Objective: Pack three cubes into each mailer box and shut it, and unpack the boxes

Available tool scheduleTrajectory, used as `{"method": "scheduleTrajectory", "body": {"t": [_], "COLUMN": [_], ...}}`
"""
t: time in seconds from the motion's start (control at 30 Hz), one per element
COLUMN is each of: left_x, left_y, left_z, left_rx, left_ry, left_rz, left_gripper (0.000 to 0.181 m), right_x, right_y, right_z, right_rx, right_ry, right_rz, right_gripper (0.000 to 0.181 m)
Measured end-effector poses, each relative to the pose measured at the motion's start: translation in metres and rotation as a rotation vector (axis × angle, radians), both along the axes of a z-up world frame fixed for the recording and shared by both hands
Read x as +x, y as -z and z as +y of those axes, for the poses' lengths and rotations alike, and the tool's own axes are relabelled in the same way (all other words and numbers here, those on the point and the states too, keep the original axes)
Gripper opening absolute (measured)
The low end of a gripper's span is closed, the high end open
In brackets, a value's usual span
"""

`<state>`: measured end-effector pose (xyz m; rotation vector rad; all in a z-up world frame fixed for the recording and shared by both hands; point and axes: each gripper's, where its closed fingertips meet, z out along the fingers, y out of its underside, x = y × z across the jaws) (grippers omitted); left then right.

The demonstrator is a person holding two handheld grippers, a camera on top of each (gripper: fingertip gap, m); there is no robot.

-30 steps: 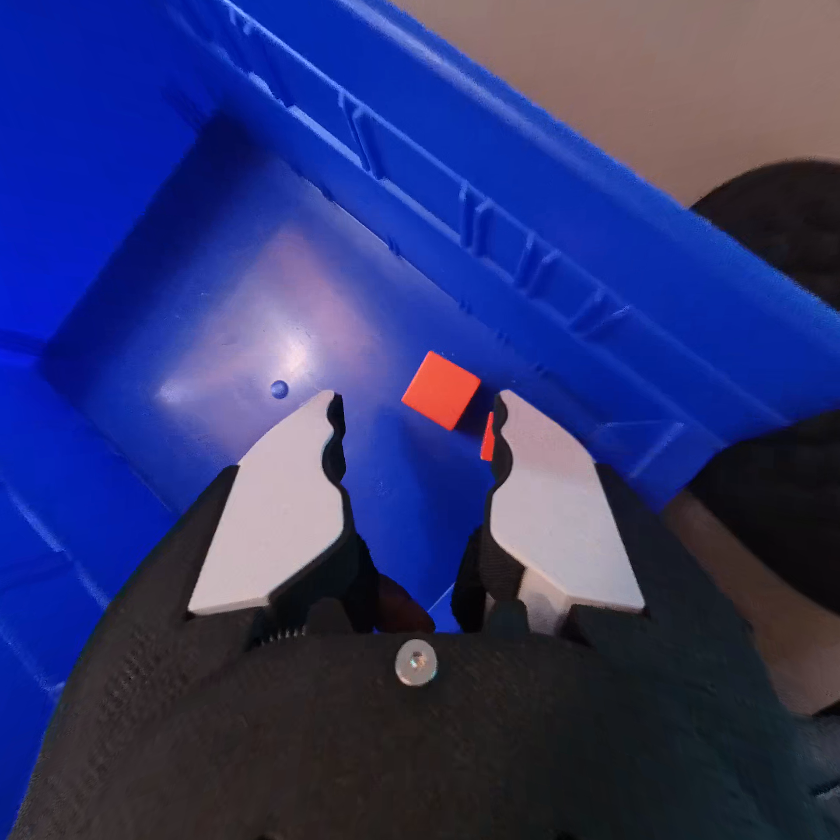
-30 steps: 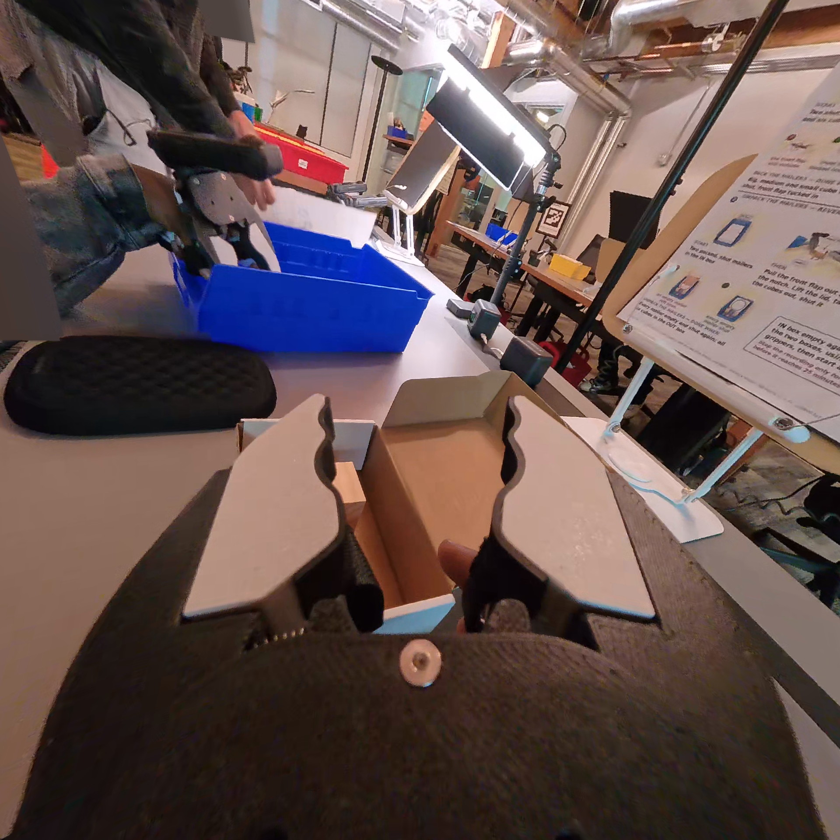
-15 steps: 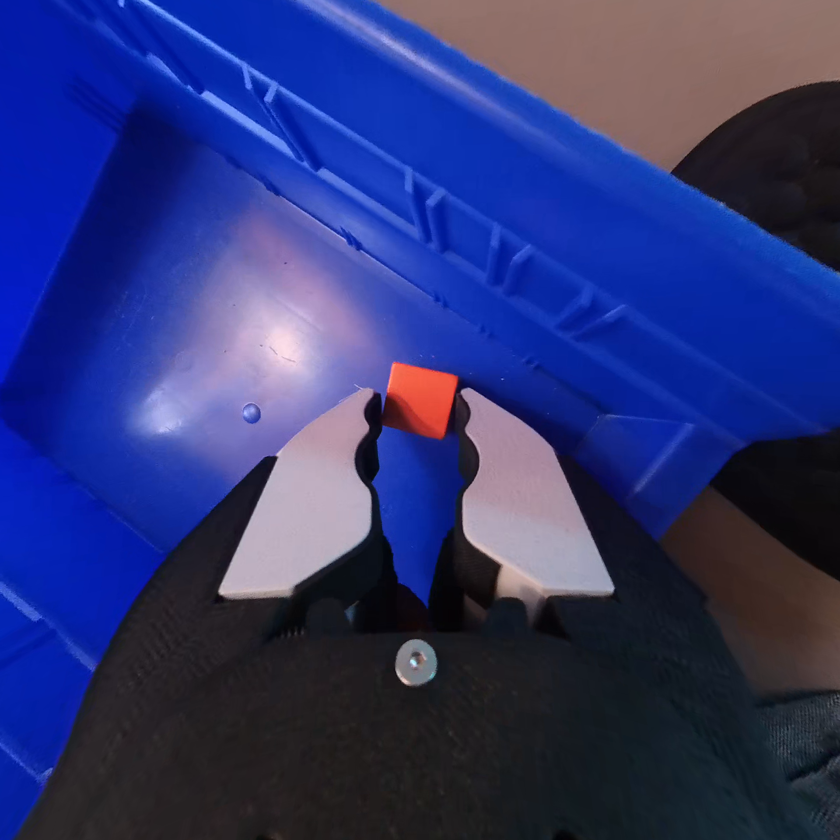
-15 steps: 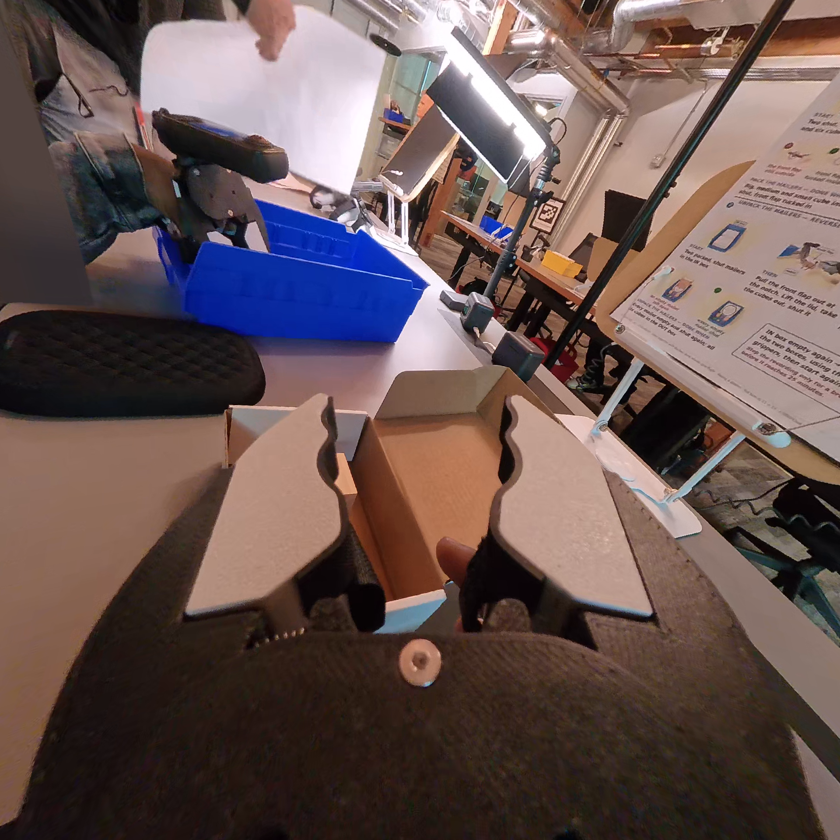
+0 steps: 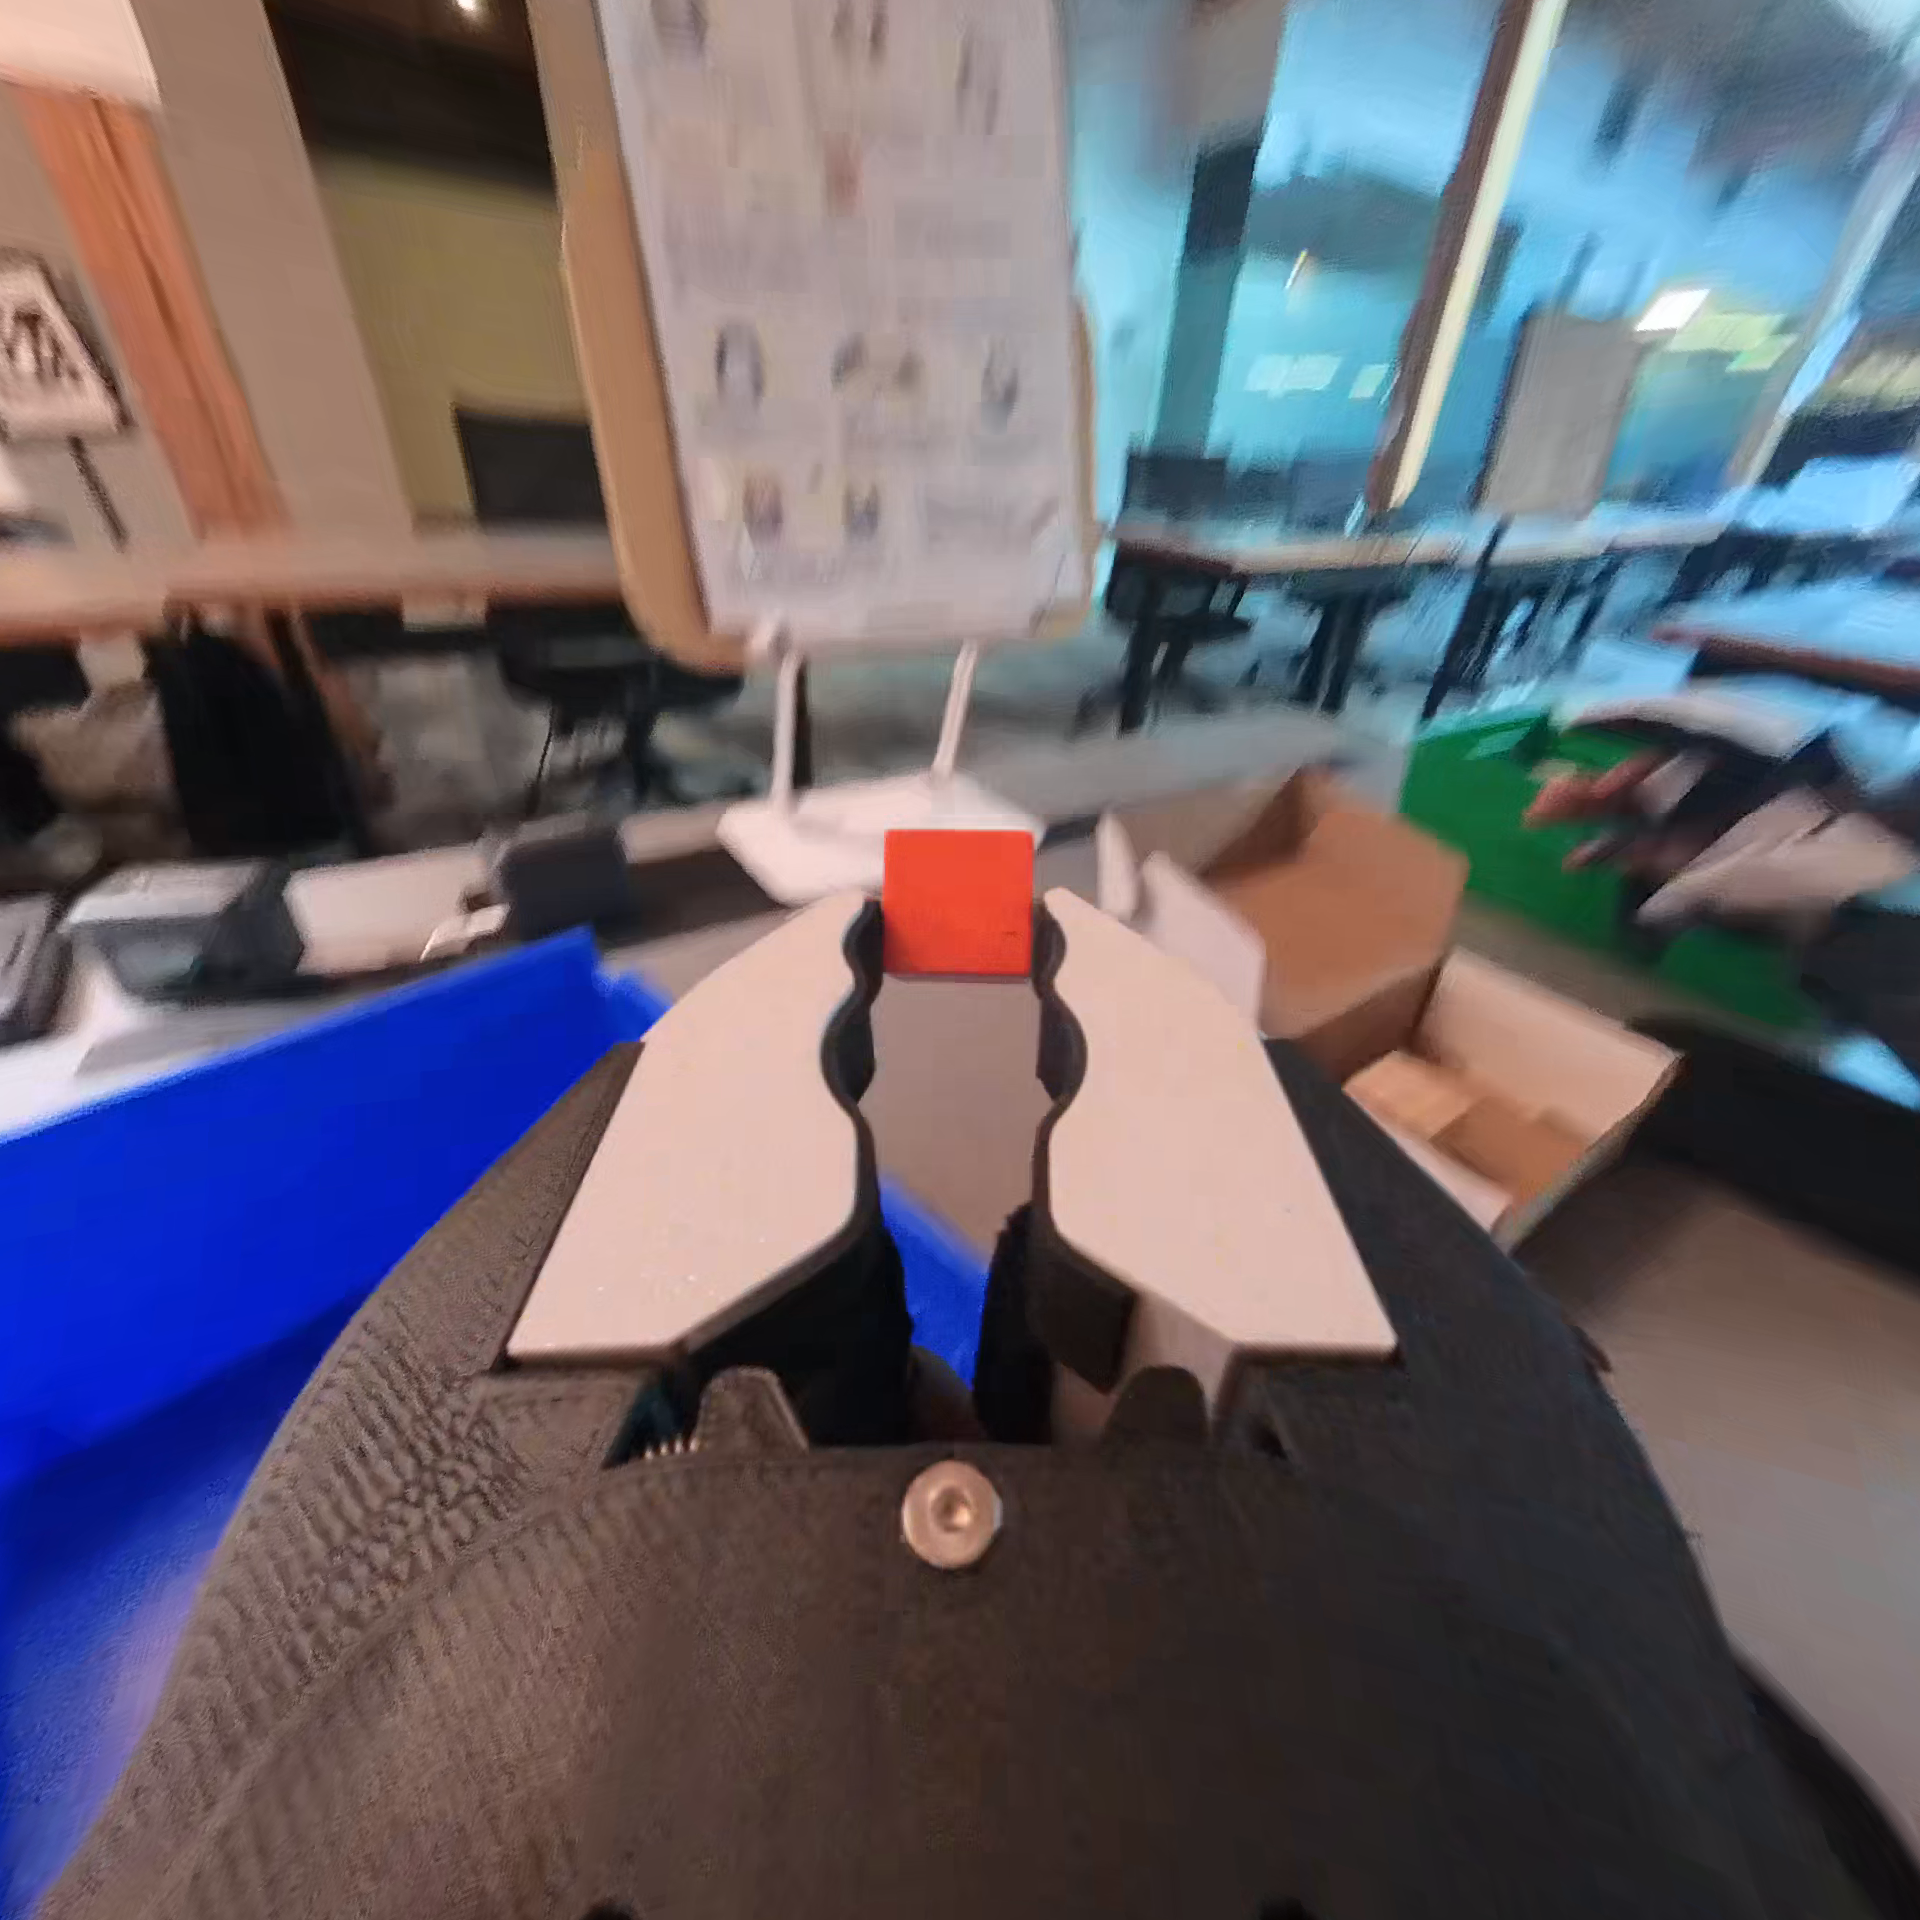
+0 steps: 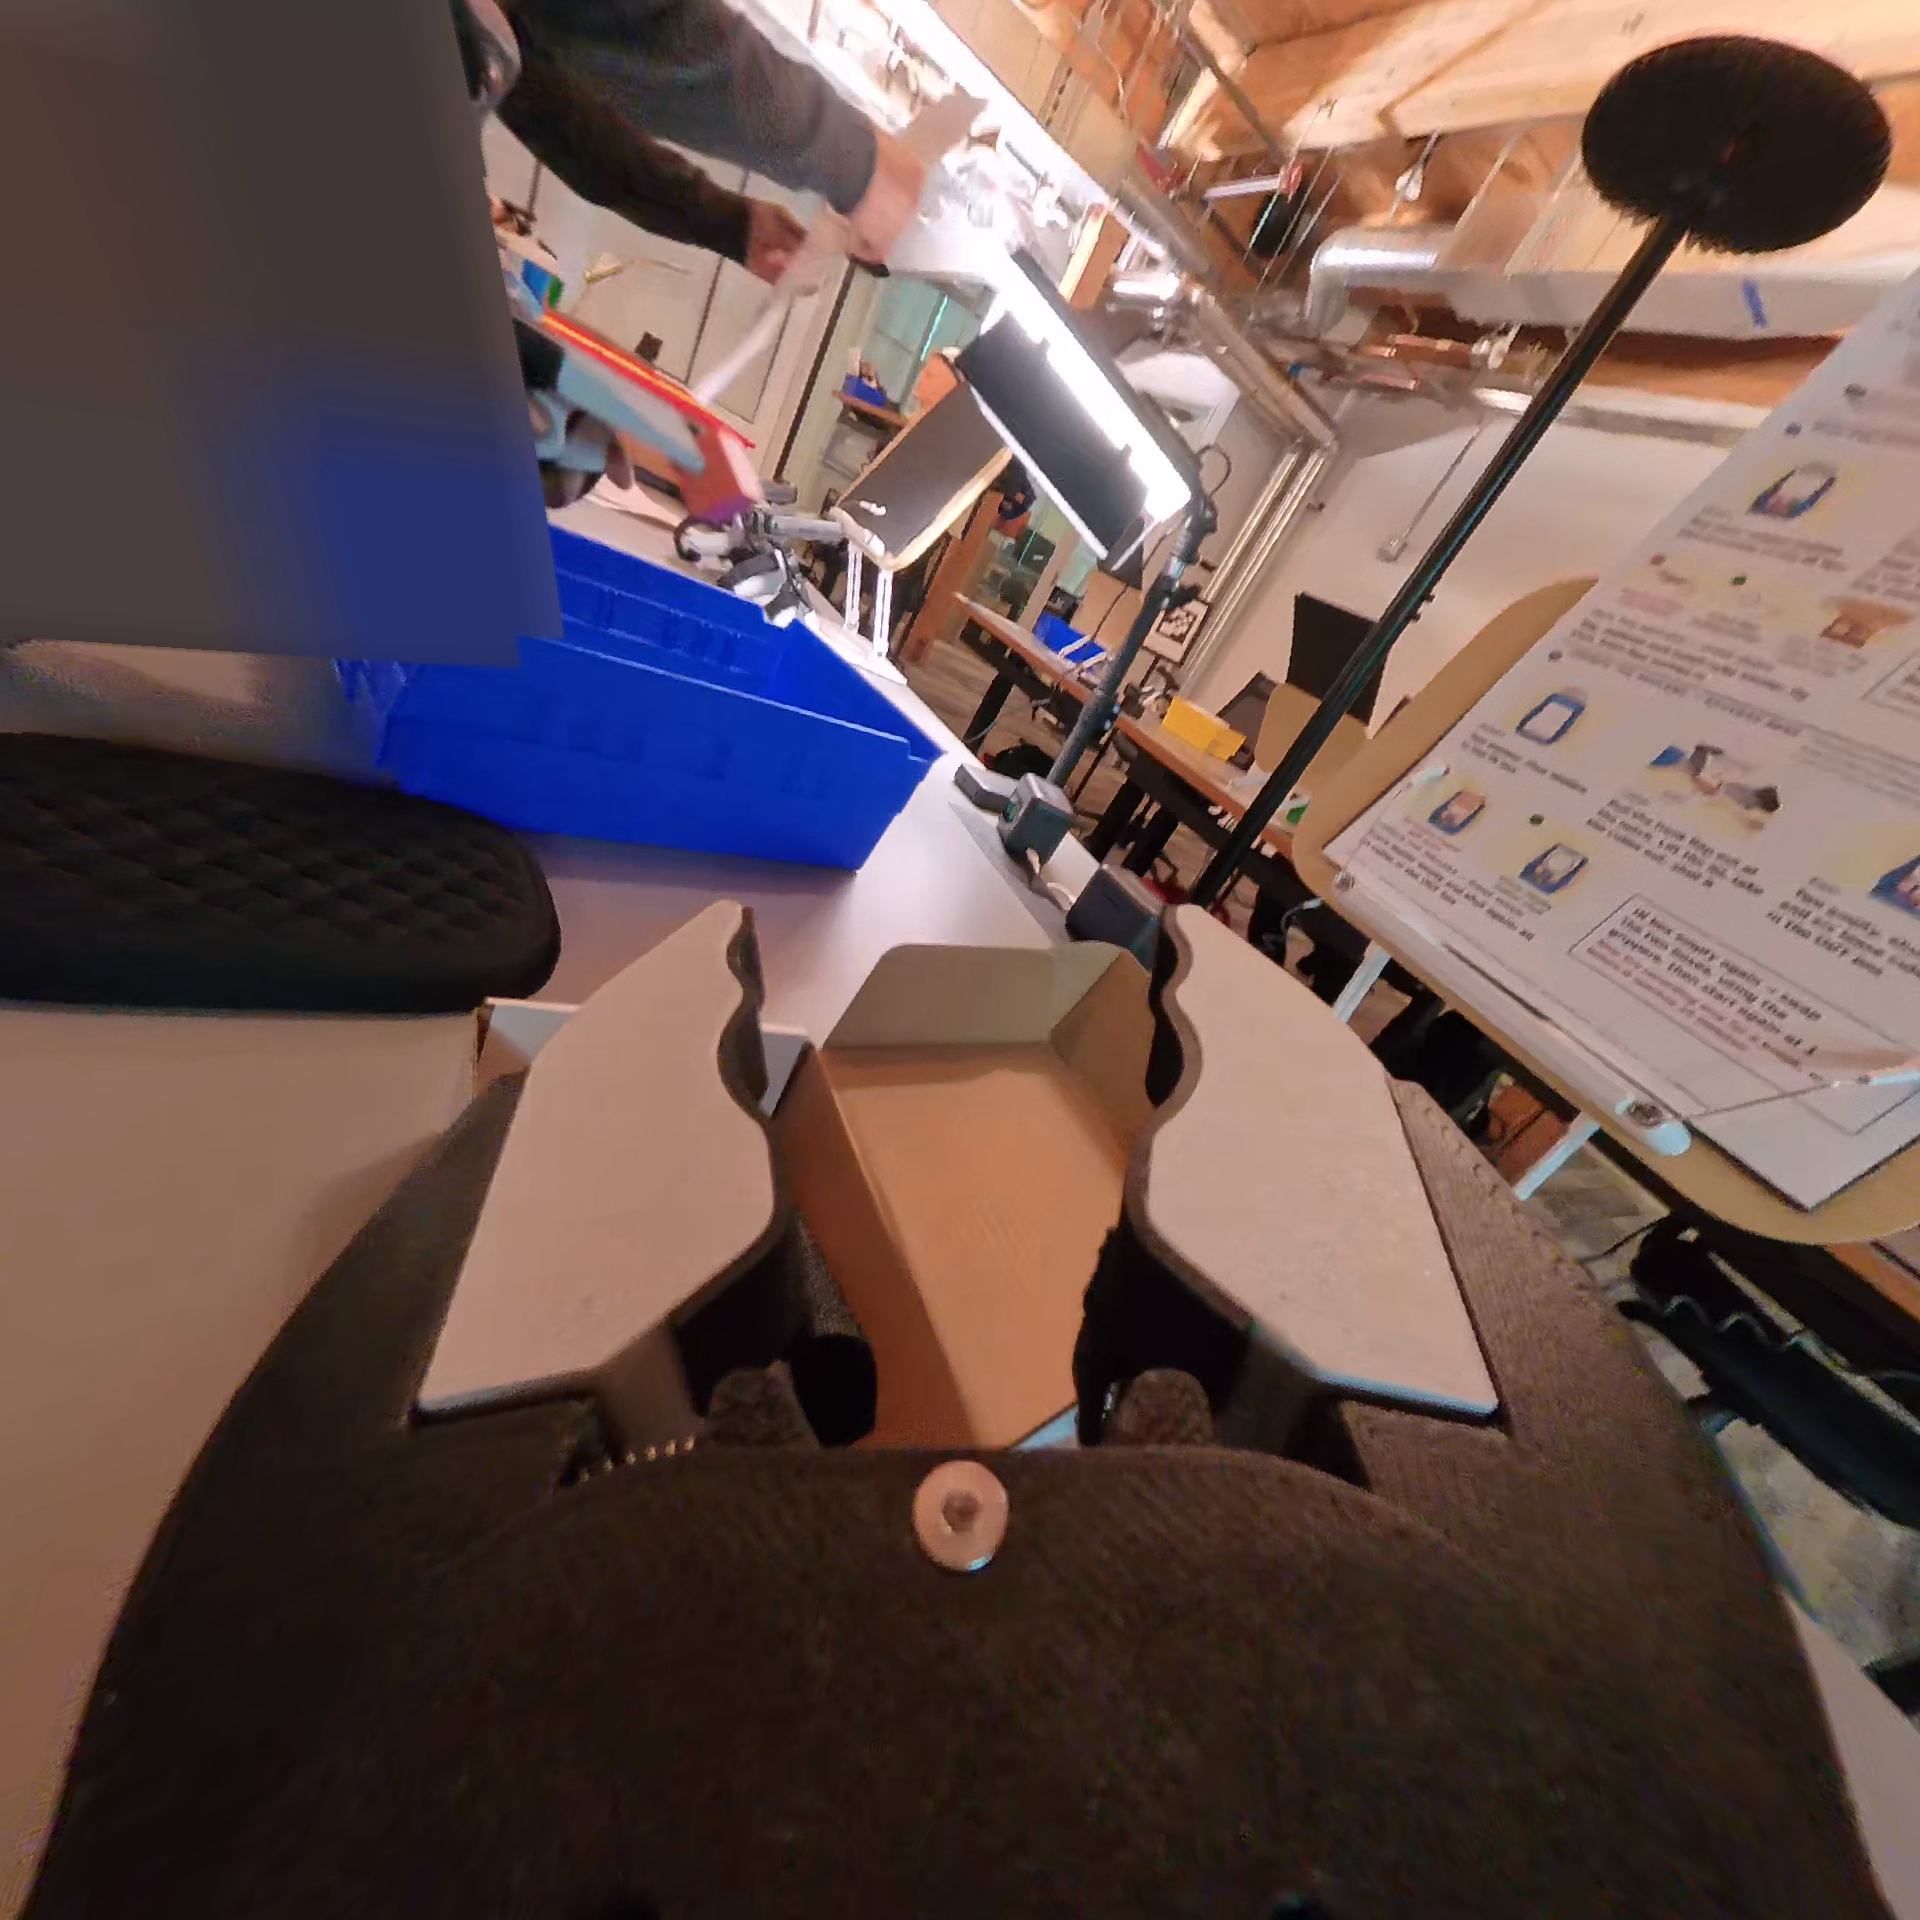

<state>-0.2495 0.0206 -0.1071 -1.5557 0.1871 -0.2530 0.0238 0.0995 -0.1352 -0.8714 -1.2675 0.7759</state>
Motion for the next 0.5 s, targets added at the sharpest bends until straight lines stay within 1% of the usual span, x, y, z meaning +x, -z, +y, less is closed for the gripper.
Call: {"method": "scheduleTrajectory", "body": {"t": [0.03,0.1,0.17,0.23,0.33,0.43,0.5], "left_x": [0.011,0.039,0.07,0.105,0.153,0.187,0.209], "left_y": [-0.015,-0.035,-0.049,-0.057,-0.054,-0.04,-0.028], "left_z": [-0.002,-0.004,-0.005,-0.005,-0.003,0.007,0.01], "left_rx": [0.072,0.166,0.225,0.251,0.205,0.129,0.062], "left_ry": [0.023,0.082,0.172,0.301,0.494,0.58,0.649], "left_rz": [-0.023,-0.058,-0.14,-0.252,-0.411,-0.525,-0.57], "left_gripper": [0.027,0.027,0.027,0.027,0.027,0.027,0.027], "right_x": [-0.002,-0.005,-0.008,-0.011,-0.015,-0.02,-0.021], "right_y": [-0.001,-0.001,-0.003,-0.005,-0.007,-0.005,-0.008], "right_z": [-0.003,-0.008,-0.014,-0.022,-0.031,-0.041,-0.046], "right_rx": [0.018,0.055,0.09,0.134,0.243,0.368,0.405], "right_ry": [-0.002,-0.005,-0.013,-0.023,-0.004,0.013,0.014], "right_rz": [0.006,0.01,0.026,0.044,0.073,0.087,0.119], "right_gripper": [0.073,0.073,0.074,0.073,0.072,0.072,0.07]}}
